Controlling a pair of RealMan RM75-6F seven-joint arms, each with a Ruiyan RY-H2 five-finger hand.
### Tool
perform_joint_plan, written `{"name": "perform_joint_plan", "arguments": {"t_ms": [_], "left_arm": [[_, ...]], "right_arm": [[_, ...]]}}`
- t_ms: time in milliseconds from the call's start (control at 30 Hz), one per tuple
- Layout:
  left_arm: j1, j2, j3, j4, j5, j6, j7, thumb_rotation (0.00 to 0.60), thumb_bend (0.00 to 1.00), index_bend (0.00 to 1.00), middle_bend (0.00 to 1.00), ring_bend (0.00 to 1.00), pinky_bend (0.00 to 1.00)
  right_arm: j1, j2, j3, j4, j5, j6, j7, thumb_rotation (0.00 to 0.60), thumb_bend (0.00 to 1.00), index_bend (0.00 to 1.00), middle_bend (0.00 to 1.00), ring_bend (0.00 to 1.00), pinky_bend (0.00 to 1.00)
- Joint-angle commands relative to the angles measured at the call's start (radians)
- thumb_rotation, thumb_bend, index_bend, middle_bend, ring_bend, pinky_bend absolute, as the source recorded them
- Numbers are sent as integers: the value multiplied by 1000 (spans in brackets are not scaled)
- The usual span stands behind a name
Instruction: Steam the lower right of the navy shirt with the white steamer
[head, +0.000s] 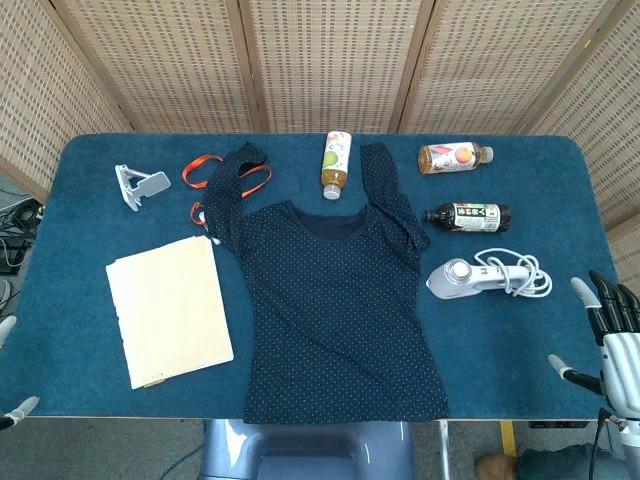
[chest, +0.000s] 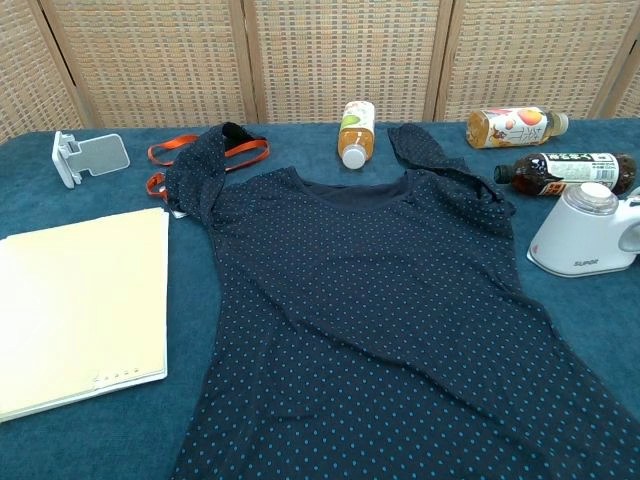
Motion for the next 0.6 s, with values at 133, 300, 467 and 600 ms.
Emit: {"name": "perform_joint_plan", "arguments": {"t_ms": [133,300,467,600], "left_arm": [[-1,-2,0,3,-3,-4,-1,600,0,0,0,0,0],[-5,-1,-3,0,-8,-10,-2,600,0,0,0,0,0],[-15,-2,-12,-3,-26,-26,-6,600,0,0,0,0,0],[-29,-3,-22,-7,-52,-52,-8,600,0,0,0,0,0]], "right_arm": [[2,-2,0,2,3,-5,-3,600,0,0,0,0,0],[9,-9,1,6,16,-23,-12,600,0,0,0,0,0],[57,-28,20,27,63,-105,-33,600,9,0,0,0,0],[140,-60,46,90,113,-236,-66,600,186,0,0,0,0]]}}
